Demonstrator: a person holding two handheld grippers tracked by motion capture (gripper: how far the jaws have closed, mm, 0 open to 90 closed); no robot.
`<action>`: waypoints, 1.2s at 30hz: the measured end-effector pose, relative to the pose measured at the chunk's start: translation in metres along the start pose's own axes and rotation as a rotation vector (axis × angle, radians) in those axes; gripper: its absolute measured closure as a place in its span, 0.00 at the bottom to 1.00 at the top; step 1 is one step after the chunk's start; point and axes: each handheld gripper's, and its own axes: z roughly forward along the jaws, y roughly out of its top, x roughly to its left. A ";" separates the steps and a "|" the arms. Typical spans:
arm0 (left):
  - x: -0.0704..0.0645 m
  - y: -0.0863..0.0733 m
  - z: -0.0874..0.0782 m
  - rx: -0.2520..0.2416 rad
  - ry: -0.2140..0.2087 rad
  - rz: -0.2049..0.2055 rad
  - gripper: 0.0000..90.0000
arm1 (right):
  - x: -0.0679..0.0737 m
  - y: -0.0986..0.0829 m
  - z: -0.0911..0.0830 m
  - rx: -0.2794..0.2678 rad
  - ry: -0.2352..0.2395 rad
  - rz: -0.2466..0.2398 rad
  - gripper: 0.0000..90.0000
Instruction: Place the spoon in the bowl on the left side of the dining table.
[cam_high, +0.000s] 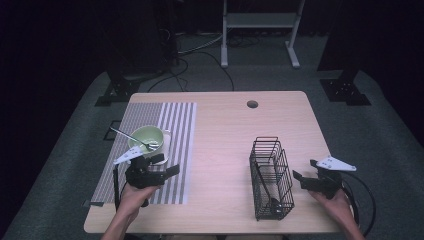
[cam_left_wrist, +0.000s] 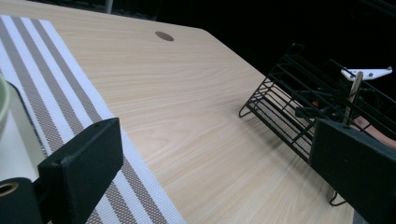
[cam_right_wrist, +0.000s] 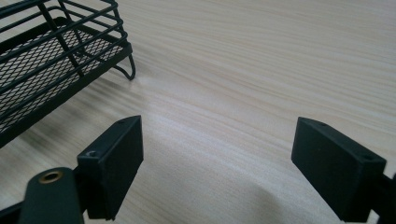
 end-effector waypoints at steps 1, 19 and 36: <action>-0.001 0.000 0.001 0.004 -0.003 0.004 0.03 | 0.000 0.000 0.000 0.000 0.000 0.000 0.17; -0.011 -0.012 0.017 0.054 -0.028 0.022 0.03 | 0.000 0.000 0.000 0.000 0.000 0.001 0.17; -0.021 -0.019 0.024 0.085 -0.044 0.054 0.03 | 0.000 0.000 0.000 -0.002 0.000 -0.001 0.17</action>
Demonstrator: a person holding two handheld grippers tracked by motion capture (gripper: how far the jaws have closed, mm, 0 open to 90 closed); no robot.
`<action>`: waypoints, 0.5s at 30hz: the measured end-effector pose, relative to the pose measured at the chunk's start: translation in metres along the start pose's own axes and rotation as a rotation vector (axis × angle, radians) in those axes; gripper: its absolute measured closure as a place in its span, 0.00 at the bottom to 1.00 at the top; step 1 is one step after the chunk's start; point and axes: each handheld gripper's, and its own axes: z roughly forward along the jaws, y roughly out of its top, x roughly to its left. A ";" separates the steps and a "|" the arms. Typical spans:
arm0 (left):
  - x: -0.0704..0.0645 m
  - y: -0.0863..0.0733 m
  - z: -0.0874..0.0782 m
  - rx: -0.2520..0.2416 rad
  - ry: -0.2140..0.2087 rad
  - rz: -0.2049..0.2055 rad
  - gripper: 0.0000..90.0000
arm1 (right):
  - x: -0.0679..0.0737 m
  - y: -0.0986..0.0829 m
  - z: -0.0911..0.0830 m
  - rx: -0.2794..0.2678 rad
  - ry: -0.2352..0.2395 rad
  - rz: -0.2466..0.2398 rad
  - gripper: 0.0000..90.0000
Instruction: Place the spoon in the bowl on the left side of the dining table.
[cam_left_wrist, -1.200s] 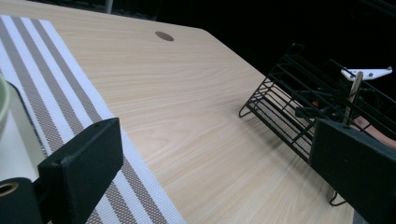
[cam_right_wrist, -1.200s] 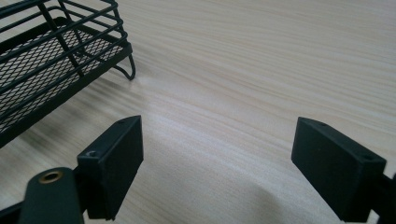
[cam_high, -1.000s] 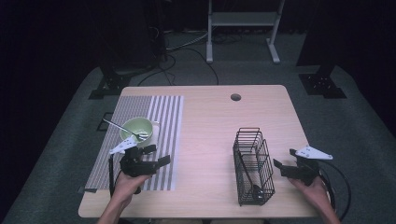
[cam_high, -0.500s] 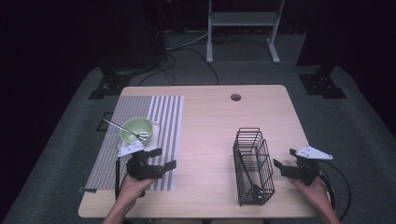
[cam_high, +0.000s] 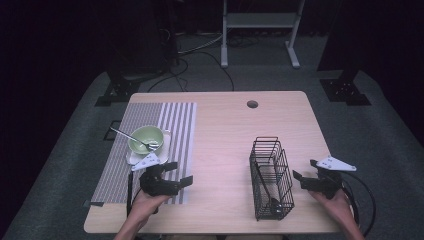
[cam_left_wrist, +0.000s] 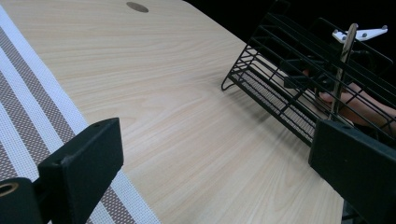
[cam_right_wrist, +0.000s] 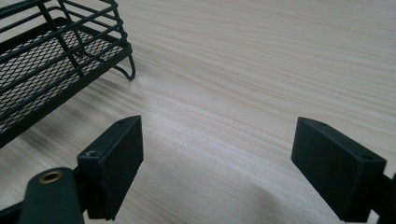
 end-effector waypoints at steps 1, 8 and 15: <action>-0.001 0.000 0.000 0.001 -0.002 0.001 0.03 | 0.000 0.000 0.000 0.000 0.000 0.000 0.17; -0.006 -0.003 0.006 0.018 -0.012 0.016 0.03 | 0.000 0.000 0.000 -0.001 0.001 0.002 0.17; -0.013 -0.006 0.009 0.039 -0.024 0.042 0.03 | 0.000 0.000 0.000 -0.001 0.001 0.001 0.17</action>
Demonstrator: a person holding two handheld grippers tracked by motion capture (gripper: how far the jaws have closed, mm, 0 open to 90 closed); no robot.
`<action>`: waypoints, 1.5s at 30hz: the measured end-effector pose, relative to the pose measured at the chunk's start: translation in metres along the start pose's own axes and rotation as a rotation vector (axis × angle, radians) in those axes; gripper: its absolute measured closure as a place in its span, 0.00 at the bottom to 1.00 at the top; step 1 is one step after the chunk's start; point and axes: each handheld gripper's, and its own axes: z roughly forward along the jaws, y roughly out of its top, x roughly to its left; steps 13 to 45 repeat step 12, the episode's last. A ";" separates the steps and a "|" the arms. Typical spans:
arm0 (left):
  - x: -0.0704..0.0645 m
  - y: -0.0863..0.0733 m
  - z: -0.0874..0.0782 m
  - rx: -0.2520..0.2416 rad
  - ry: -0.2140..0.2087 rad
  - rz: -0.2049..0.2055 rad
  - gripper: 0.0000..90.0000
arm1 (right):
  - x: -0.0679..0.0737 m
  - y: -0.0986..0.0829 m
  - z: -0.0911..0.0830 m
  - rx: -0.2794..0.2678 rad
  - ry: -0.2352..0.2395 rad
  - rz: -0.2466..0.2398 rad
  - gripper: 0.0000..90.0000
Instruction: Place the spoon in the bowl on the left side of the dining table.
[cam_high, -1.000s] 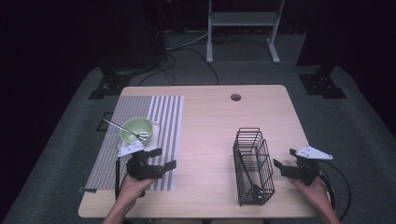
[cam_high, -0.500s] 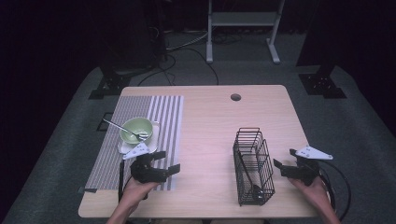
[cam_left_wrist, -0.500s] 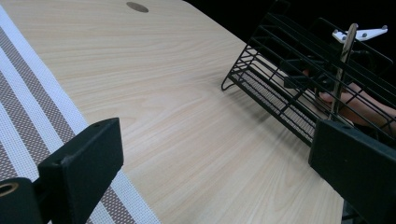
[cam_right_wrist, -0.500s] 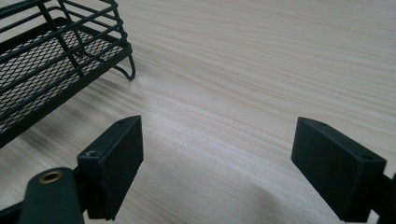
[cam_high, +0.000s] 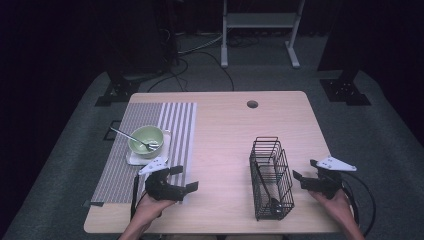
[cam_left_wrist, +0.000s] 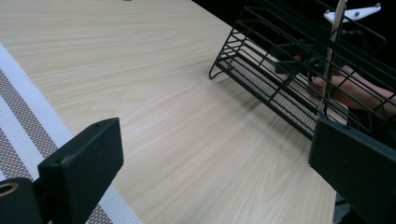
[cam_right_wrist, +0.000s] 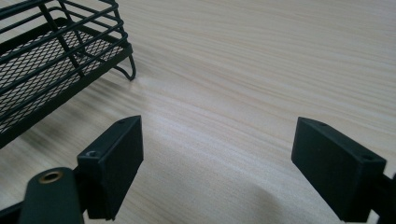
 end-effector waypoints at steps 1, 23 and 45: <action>-0.001 0.000 0.001 0.004 -0.002 0.004 0.03 | 0.000 0.000 0.000 0.000 -0.001 -0.001 0.17; -0.005 -0.006 0.004 0.033 -0.008 0.025 0.03 | 0.000 0.000 0.000 0.003 0.006 0.002 0.17; -0.005 -0.006 0.004 0.033 -0.008 0.025 0.03 | 0.000 0.000 0.000 0.003 0.006 0.002 0.17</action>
